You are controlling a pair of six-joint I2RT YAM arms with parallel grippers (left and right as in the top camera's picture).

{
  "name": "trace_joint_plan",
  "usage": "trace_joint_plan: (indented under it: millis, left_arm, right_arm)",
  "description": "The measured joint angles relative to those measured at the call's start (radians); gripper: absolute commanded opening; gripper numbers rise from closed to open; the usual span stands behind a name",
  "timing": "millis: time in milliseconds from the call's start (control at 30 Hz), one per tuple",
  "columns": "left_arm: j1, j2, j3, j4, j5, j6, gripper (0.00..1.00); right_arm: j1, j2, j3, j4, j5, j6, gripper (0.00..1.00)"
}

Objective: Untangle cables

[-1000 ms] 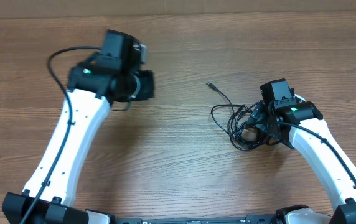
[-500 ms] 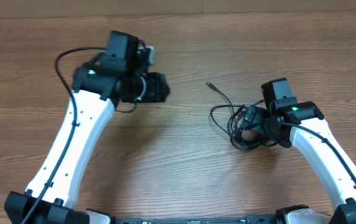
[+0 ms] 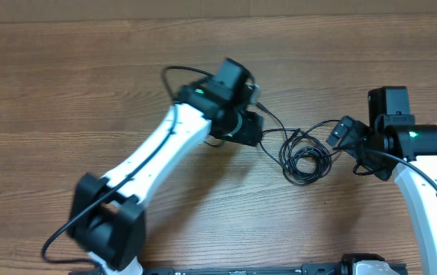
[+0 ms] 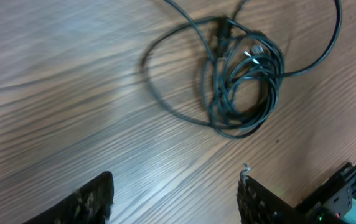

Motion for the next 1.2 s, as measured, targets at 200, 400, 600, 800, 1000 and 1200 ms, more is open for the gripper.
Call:
trace_joint_plan:
  millis: [200, 400, 600, 800, 1000, 1200]
  left_arm:
    - [-0.084, 0.116, 0.0, 0.123, 0.008, -0.115, 0.61]
    - [-0.135, 0.212, 0.0, 0.233, 0.012, -0.213, 0.56]
    - [-0.158, 0.277, 0.0, 0.28, 0.014, -0.265, 0.55]
    - [-0.162, 0.315, 0.0, 0.305, 0.015, -0.309, 0.15]
    - [-0.159, 0.316, 0.002, 0.296, 0.015, -0.307, 0.04]
    - [-0.121, 0.312, 0.031, 0.202, 0.044, -0.266, 0.04]
  right_arm:
    - [-0.009, 0.0, 0.0, -0.025, -0.015, -0.005, 1.0]
    - [-0.009, 0.0, 0.0, -0.03, -0.052, -0.034, 1.0]
    - [-0.009, 0.0, 0.0, -0.044, -0.061, -0.045, 1.0]
    - [-0.009, 0.0, 0.0, -0.05, -0.061, -0.048, 1.0]
    - [-0.009, 0.0, 0.0, -0.053, -0.061, -0.049, 1.0]
    - [-0.009, 0.0, 0.0, -0.051, -0.063, -0.05, 1.0]
